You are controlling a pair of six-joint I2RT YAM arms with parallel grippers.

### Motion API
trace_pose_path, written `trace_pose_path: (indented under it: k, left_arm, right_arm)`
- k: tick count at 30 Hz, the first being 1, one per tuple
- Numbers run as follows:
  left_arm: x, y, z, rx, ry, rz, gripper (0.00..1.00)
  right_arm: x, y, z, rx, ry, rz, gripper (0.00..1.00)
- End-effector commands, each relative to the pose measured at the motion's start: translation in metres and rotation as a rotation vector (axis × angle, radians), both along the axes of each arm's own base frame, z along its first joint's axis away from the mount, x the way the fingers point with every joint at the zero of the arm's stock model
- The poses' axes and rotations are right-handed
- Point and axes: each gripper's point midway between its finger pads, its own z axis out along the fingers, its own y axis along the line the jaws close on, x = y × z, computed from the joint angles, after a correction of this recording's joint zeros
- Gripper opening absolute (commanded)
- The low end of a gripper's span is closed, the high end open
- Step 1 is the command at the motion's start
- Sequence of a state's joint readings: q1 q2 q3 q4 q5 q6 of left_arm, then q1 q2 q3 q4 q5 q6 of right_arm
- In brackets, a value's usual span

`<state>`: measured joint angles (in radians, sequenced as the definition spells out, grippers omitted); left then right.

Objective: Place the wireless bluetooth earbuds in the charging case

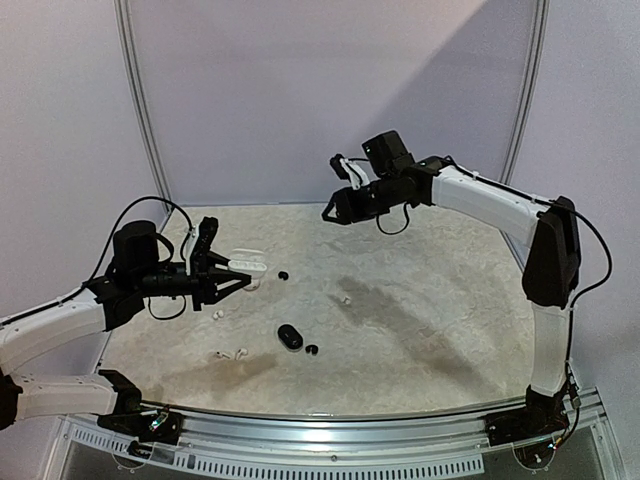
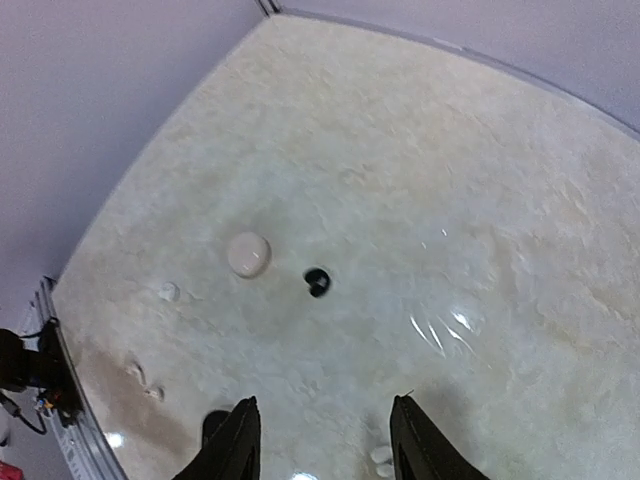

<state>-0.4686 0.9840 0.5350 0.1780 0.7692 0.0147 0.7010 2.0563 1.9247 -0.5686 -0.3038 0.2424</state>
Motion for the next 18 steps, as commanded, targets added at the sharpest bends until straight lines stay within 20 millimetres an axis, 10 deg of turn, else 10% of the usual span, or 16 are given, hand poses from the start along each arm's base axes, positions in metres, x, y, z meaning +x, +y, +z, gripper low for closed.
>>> trace_pose_path:
  k: [1,9,18]
  left_arm:
    - [-0.003,-0.002,-0.001,0.004,-0.016,-0.01,0.0]
    - [-0.004,-0.002,-0.001,0.016,-0.019,-0.015,0.0]
    - [-0.005,-0.001,-0.003,0.025,-0.014,-0.015,0.0]
  right_arm:
    - [-0.022,-0.034,-0.097,-0.344,0.161,-0.031,0.4]
    - [-0.03,-0.051,-0.168,-0.504,0.192,0.095,0.29]
    - [-0.033,-0.052,-0.196,-0.509,0.22,0.119,0.25]
